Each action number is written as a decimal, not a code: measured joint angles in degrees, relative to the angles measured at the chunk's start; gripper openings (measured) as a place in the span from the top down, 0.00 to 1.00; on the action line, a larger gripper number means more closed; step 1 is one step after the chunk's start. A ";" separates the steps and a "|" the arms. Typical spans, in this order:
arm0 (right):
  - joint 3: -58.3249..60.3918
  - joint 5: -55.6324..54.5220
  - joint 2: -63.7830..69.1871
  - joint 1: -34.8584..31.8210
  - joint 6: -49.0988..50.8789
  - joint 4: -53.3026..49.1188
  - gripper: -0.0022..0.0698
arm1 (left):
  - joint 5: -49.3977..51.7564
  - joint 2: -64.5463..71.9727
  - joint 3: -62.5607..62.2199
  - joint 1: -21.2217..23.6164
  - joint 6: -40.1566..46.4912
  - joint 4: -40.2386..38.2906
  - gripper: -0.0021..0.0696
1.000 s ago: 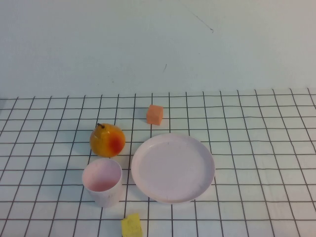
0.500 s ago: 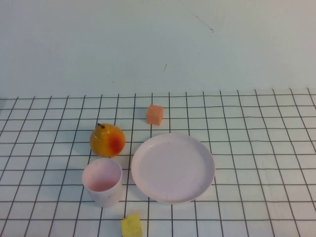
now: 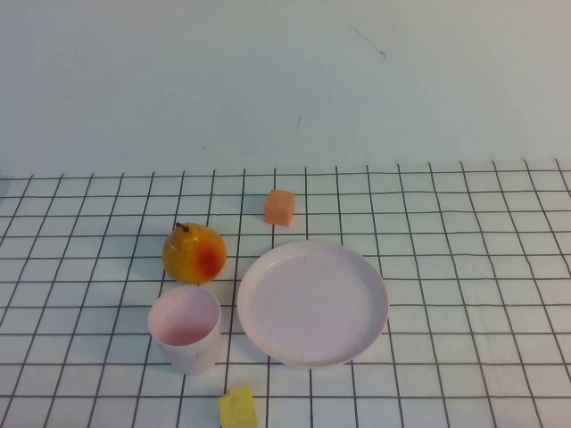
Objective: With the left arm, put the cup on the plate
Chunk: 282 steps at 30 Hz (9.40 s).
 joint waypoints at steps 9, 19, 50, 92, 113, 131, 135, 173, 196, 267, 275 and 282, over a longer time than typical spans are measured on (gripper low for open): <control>0.00 0.00 0.00 0.00 0.00 0.00 0.98 | 0.00 0.00 0.00 0.00 0.00 0.00 0.97; 0.00 0.00 0.00 0.00 0.00 0.00 0.98 | 0.00 0.00 0.00 0.00 0.00 0.00 0.97; 0.00 0.00 0.00 0.00 0.00 0.00 0.98 | -65.09 0.00 0.46 0.00 -30.20 1.25 0.97; 0.00 0.00 0.00 0.00 0.00 0.00 0.98 | 31.06 52.59 -50.26 0.00 15.39 -24.10 0.97; 0.00 0.00 0.00 0.00 0.00 0.00 0.98 | 24.51 79.81 -50.26 -9.11 22.52 -29.11 0.36; 0.00 0.00 0.00 0.00 0.00 0.00 0.98 | 25.44 96.81 -66.26 -16.85 8.06 -12.26 0.45; 0.00 0.00 0.00 0.00 -0.39 0.00 0.98 | 26.93 99.77 -67.43 -17.84 6.24 -9.82 0.46; 0.00 0.00 0.00 0.00 0.00 0.00 0.98 | 31.52 101.53 -86.20 -31.96 8.29 -10.60 0.96; 0.00 0.00 0.00 0.00 0.00 0.00 0.98 | 33.45 115.04 -94.60 -33.20 6.38 -7.54 0.71; 0.00 0.00 0.00 0.00 0.00 0.00 0.98 | 41.50 35.34 -47.57 -33.20 5.71 -20.44 0.97; 0.00 0.00 0.00 0.00 0.00 0.00 0.98 | 41.62 30.56 -47.57 -31.04 5.71 -20.21 0.97; 0.00 0.00 0.00 0.00 0.00 0.00 0.98 | 33.00 18.68 -46.34 -22.52 11.15 -15.62 0.97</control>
